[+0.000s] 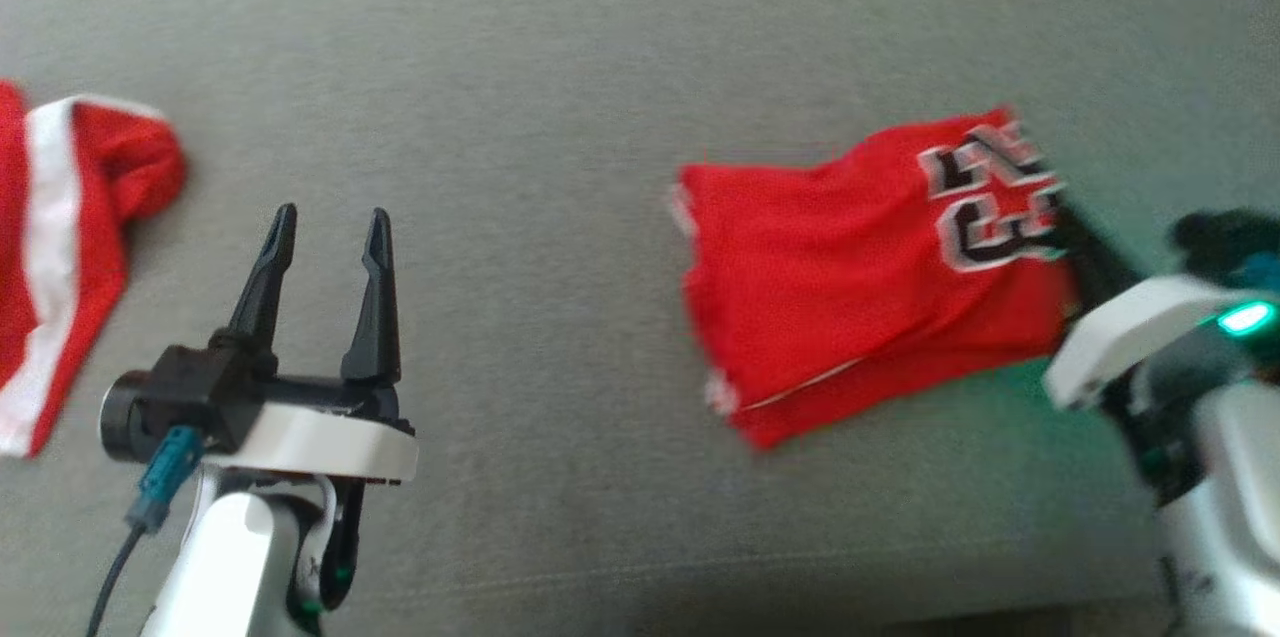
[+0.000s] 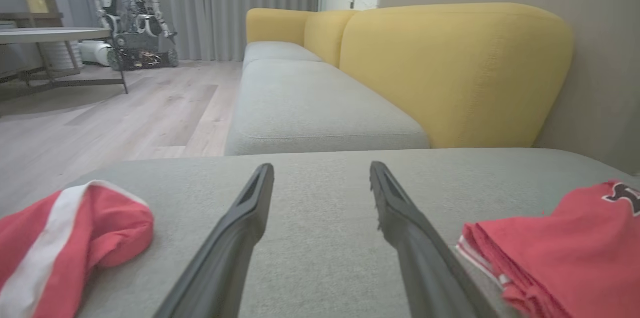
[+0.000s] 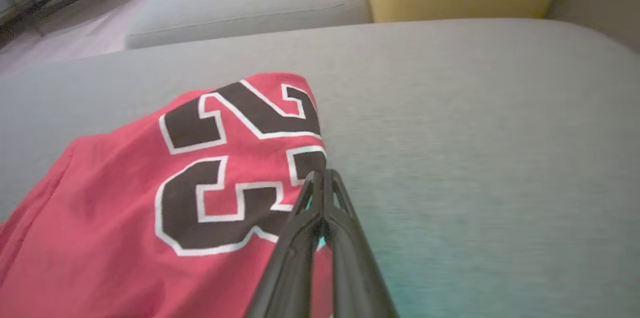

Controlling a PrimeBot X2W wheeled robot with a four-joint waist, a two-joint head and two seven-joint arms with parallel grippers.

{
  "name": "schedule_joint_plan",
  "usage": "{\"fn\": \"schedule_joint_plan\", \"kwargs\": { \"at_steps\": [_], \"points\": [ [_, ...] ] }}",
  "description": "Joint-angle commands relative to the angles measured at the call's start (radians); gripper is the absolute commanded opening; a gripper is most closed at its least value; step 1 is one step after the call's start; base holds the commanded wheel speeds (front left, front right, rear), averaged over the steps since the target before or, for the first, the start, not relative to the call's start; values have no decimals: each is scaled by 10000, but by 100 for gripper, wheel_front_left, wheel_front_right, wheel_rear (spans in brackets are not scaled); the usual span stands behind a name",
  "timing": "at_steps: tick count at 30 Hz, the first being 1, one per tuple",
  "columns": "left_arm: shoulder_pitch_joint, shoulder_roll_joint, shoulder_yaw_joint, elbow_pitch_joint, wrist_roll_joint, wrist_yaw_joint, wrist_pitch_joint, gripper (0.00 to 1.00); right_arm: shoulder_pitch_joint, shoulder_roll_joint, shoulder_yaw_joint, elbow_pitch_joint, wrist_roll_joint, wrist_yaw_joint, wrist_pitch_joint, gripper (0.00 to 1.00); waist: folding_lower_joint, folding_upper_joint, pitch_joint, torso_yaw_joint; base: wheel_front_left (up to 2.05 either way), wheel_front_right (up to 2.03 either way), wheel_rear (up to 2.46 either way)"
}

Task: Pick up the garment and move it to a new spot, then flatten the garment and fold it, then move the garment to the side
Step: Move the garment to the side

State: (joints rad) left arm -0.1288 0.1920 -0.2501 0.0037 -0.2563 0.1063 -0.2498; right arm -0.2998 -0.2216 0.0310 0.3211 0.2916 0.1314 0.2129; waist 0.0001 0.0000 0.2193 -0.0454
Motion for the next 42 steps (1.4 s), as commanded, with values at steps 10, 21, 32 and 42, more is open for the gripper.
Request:
{"fn": "schedule_joint_plan", "kwargs": {
  "at_steps": [10, 21, 32, 42],
  "points": [
    [-1374, 476, 121, -537, 295, -311, 12, 100, -2603, -954, -1887, 723, -168, -7, 0, 0, -1, 0, 1491, -1344, 0, 0, 0],
    [-1891, 542, -134, -518, 396, -460, 77, 100, -3761, -990, -3452, 1583, -474, -7, -111, 0, -1, 0, 2309, -1665, 0, 0, 0],
    [-2083, 651, -216, -376, 374, -483, 104, 100, -4349, -607, -4020, 2245, -1212, -7, 139, 98, -1, 0, 2358, -1865, 0, 0, 0],
    [-1872, 651, -219, -154, 185, -458, 56, 100, -3956, -245, -3407, 1578, -1509, -7, -553, 100, -1, 0, 1865, -1721, 0, 0, 0]
  ]
}}
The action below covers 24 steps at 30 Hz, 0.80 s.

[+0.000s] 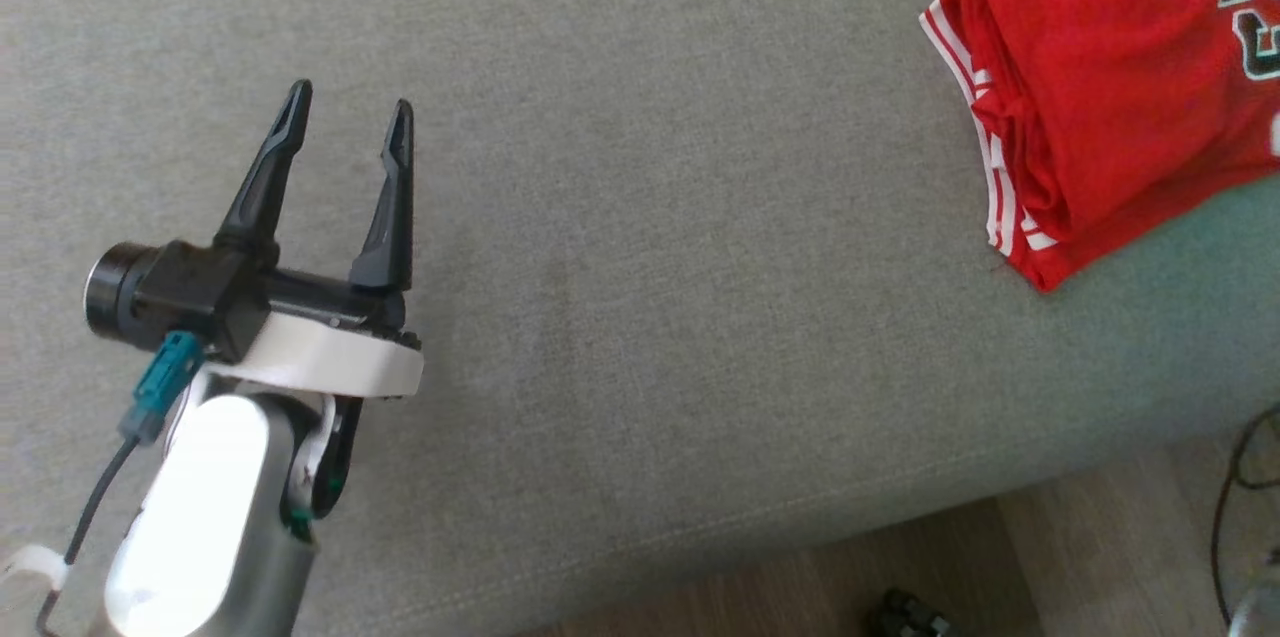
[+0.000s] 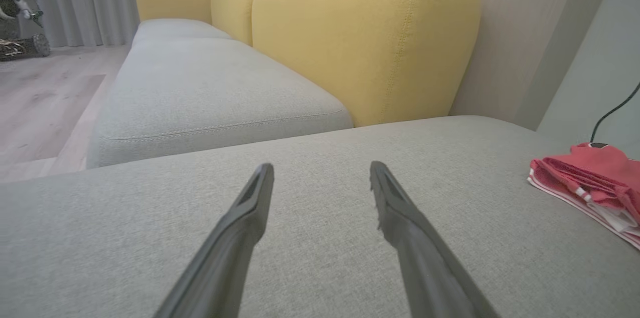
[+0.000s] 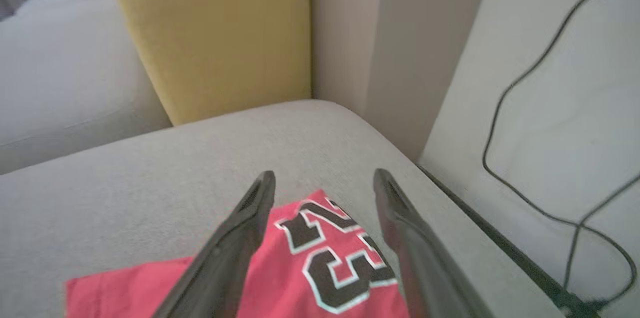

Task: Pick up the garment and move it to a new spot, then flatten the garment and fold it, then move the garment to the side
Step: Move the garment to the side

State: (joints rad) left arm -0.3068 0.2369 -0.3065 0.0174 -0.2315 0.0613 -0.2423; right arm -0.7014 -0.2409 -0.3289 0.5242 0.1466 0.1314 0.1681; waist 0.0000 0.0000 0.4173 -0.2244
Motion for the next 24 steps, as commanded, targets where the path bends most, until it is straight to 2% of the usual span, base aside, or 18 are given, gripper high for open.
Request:
{"fn": "schedule_joint_plan", "kwargs": {
  "at_steps": [1, 12, 17, 24],
  "points": [
    [-23, 190, 363, -258, -96, 17, -28, 100, 206, 29, 364, -705, -90, -7, -255, 100, 0, 0, -219, 118, 0, 0, 0],
    [959, 265, 749, -75, -449, 282, -115, 100, 2657, 1527, 2641, -3785, -196, -7, -1197, 100, 0, 0, -1413, 1036, 0, 0, 0],
    [1354, 311, 826, -99, -536, 374, -128, 100, 3446, 1787, 3232, -4326, -208, -7, -1411, 100, 0, 0, -1864, 1519, 0, 0, 0],
    [1877, 370, 793, -139, -586, 426, -133, 100, 4342, 1890, 3451, -4625, -318, -7, -1561, 100, 0, 0, -2449, 1835, 0, 0, 0]
  ]
}}
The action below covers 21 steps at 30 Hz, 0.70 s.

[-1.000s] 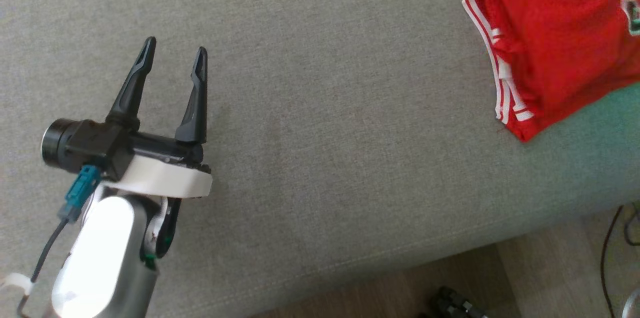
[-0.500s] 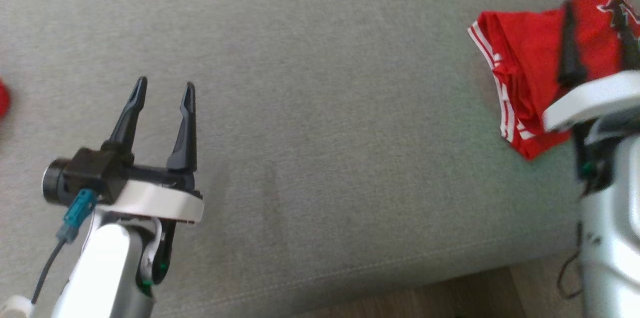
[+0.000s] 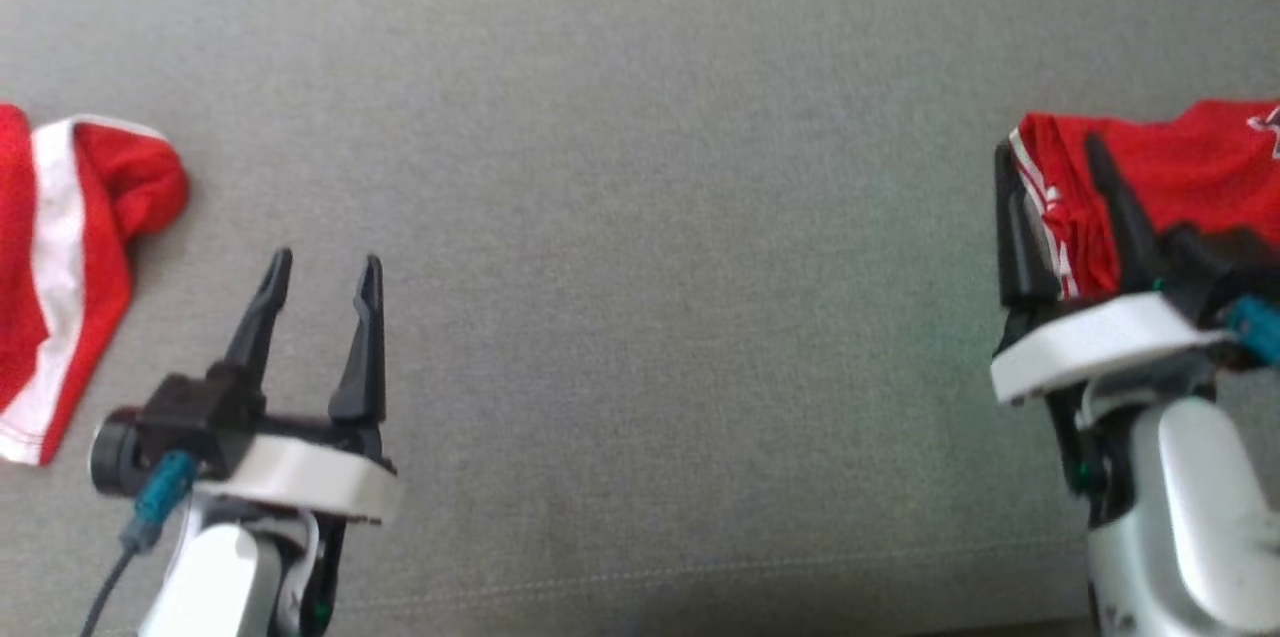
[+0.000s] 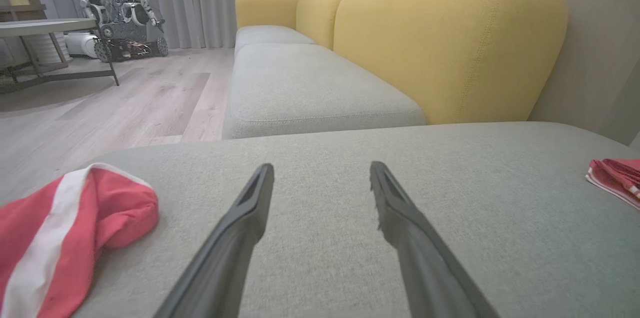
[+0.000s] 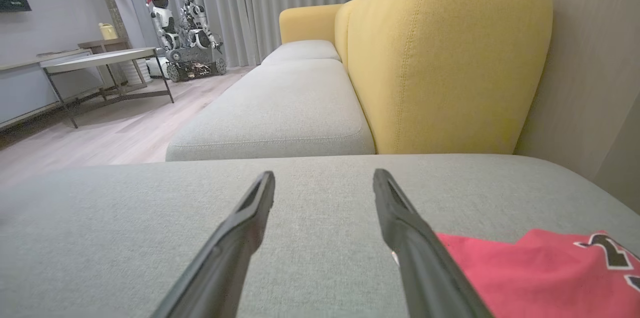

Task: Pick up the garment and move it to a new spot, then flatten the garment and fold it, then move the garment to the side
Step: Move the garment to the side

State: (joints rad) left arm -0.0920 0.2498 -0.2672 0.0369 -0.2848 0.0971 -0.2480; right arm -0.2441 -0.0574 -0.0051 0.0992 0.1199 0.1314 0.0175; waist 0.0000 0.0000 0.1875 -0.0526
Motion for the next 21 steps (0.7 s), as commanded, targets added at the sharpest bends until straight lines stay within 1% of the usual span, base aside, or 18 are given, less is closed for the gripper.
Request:
{"fn": "schedule_joint_plan", "kwargs": {
  "at_steps": [1, 12, 21],
  "points": [
    [-163, 253, 381, -341, -48, 82, -74, 100, -72, 60, 256, -411, -64, -7, -73, 100, 0, 0, -283, 141, 0, 0, 0],
    [911, 309, 186, -465, -59, 335, 133, 100, 1483, 70, 330, -672, 156, -7, 98, 100, 0, 0, -1461, 175, 0, 0, 0],
    [1250, 398, 154, -564, -106, 471, 290, 100, 1950, 71, 323, -837, 156, -7, 276, 100, 0, 0, -1809, 179, 0, 0, 0]
  ]
}}
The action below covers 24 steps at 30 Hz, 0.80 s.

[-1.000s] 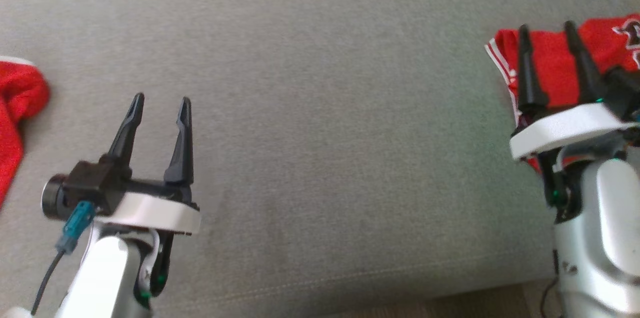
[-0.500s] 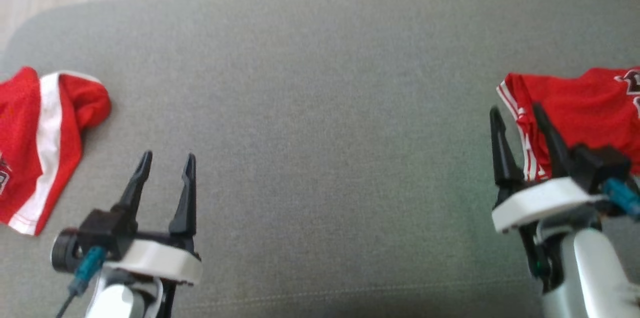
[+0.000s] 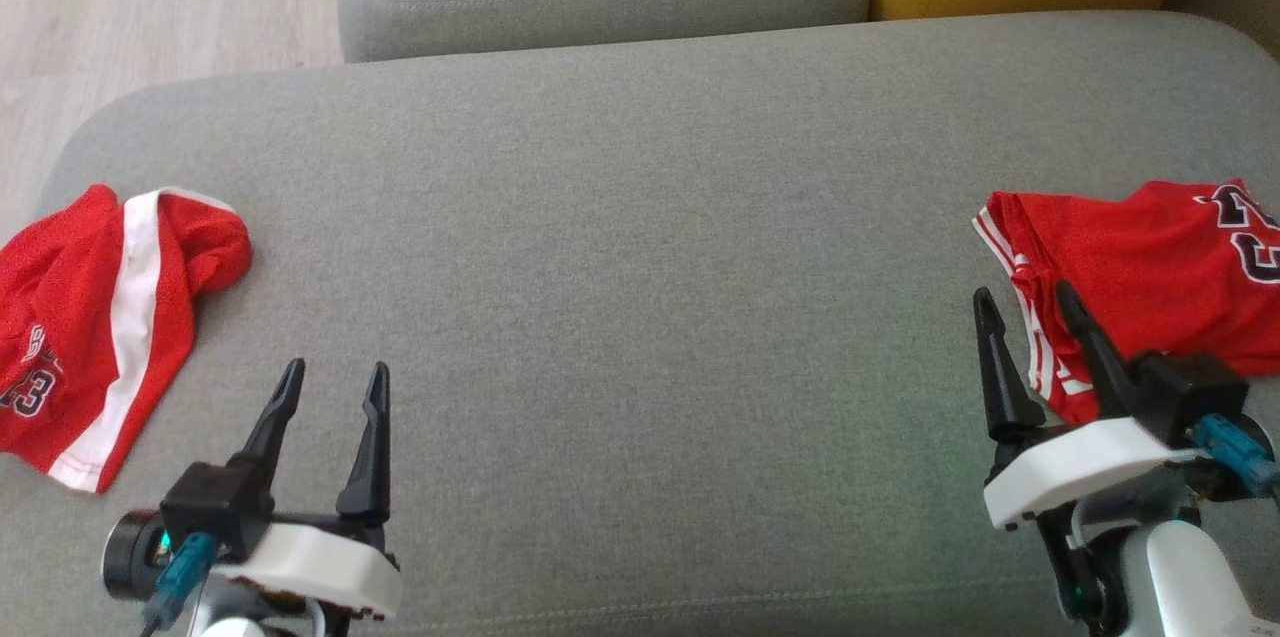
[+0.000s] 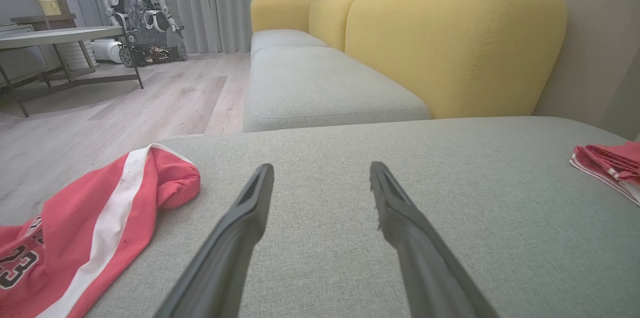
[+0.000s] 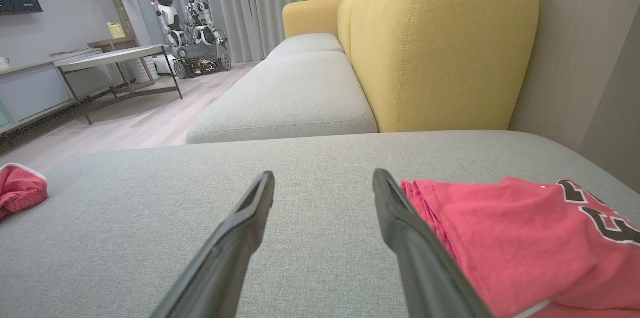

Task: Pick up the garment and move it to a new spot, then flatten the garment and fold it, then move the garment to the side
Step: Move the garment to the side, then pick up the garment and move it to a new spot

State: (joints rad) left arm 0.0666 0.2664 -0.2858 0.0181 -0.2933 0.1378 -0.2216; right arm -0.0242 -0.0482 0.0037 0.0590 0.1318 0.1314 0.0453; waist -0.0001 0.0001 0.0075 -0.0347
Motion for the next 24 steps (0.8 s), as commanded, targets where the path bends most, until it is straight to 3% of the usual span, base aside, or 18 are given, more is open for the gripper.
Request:
{"fn": "schedule_joint_plan", "kwargs": {
  "at_steps": [1, 19, 24],
  "points": [
    [-328, 241, 333, -385, -23, 72, 38, 100, -239, -21, 229, -435, 35, -7, 10, 100, 1, -1, -19, 4, 0, 0, 0],
    [-410, 298, 227, -473, -98, 181, 167, 100, -173, -21, 44, -458, 58, -7, 80, 100, 1, -1, -52, 241, 0, 0, 0],
    [-605, 245, 206, -449, -129, 203, 144, 100, -94, -20, 43, -645, -48, -7, 108, 100, 1, -1, -38, 915, 0, 0, 0]
  ]
}}
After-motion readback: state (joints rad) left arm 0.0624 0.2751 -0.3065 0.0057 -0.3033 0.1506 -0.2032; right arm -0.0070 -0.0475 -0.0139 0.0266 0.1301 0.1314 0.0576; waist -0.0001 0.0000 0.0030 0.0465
